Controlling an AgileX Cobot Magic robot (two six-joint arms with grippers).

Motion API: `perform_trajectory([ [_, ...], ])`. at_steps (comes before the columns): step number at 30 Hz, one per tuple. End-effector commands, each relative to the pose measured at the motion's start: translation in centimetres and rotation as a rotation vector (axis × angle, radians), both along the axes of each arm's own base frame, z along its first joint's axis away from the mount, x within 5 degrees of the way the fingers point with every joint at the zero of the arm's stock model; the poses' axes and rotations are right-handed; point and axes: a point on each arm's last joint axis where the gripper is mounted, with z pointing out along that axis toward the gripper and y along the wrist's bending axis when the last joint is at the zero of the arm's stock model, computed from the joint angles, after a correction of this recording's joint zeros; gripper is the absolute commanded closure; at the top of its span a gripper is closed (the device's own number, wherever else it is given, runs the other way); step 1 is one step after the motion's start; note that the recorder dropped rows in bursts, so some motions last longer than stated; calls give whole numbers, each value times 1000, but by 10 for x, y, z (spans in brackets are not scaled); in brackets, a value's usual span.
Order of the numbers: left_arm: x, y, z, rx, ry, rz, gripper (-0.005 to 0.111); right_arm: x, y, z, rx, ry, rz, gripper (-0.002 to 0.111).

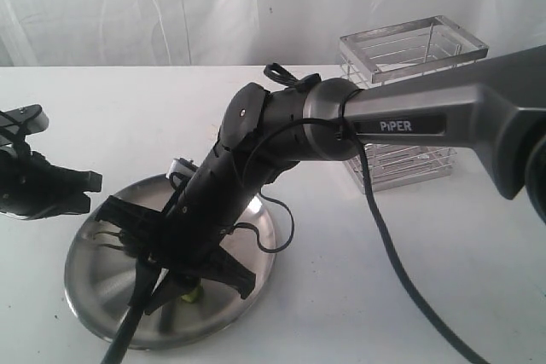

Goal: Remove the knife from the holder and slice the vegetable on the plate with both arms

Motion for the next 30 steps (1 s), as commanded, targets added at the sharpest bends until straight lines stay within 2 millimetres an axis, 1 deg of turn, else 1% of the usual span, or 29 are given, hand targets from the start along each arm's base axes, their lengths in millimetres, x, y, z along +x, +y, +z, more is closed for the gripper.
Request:
perform_trajectory([
  [1, -2, -1, 0, -24, 8, 4, 106, -2, -1, 0, -11, -17, 31, 108],
  [8, -2, -1, 0, -25, 5, 10, 106, -1, -1, -2, -43, -31, 16, 108],
  [15, -2, -1, 0, -18, 1, 3, 106, -7, 3, -2, -74, -101, 70, 108],
  [17, -2, -1, 0, -18, 1, 3, 106, -4, 1, 4, -89, -148, 57, 108],
  [18, -2, -1, 0, -18, 1, 3, 106, -1, -1, 12, -124, -187, 69, 108],
  [19, -2, -1, 0, -18, 1, 3, 106, 0, -1, 15, -139, -202, 77, 108],
  [22, -1, 0, 0, -16, 0, 8, 106, -2, -2, 31, -229, -249, 142, 108],
  [25, -1, 0, 0, -21, -2, 14, 106, -6, -2, 37, -286, -254, 197, 108],
  [30, 0, -1, -3, -32, 11, 23, 106, -10, 4, 40, -253, -230, 190, 108],
])
